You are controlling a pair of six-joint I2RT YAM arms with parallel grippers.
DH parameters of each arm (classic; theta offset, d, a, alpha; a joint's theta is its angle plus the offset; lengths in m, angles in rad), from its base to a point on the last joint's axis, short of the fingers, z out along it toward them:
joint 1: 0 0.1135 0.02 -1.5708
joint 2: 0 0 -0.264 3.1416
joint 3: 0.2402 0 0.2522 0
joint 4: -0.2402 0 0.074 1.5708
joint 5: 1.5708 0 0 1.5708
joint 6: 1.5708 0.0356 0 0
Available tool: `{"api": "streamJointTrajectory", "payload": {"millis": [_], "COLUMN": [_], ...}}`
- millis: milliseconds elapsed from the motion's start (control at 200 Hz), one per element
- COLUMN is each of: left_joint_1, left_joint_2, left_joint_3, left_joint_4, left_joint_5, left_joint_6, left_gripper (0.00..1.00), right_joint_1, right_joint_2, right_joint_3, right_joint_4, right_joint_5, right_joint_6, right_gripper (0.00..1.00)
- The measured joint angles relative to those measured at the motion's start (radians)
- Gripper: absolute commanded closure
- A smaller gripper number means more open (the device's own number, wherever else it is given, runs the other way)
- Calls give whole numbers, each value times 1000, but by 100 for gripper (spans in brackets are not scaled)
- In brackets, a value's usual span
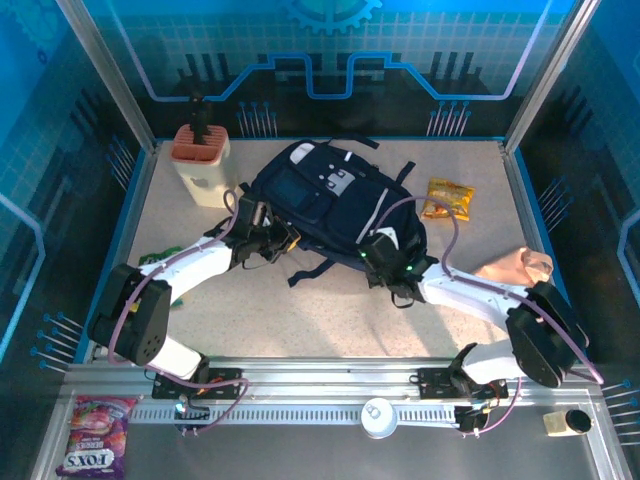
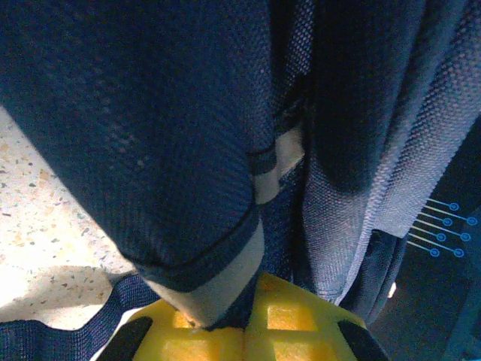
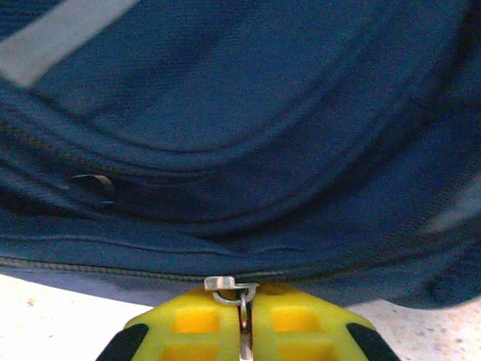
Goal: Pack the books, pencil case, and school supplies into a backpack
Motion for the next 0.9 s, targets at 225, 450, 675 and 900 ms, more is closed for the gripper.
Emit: {"api": "streamJointTrajectory", "payload": {"millis": [225,450,675,900], "left_joint_1": [34,95,133,174], "left_joint_2": [58,205,225,57], "left_joint_3": [38,201,240,112], "left_joint_4": [-8,-38,-61,-122], "left_joint_5": [32,77,69,74], "left_joint_6": [20,126,212,251], "left_gripper": [93,67,44,30], "right_joint_1": [-60,-5,122,189], "right_joint_2": [-61,50,252,380], "right_joint_3": [-41,119,312,438], "right_joint_4": [6,-49,-68,-45], "right_joint_5": [-94,-260,-366,-423], "right_joint_6": [-29,-90,-87,-61], "right_gripper": [99,100,100,100]}}
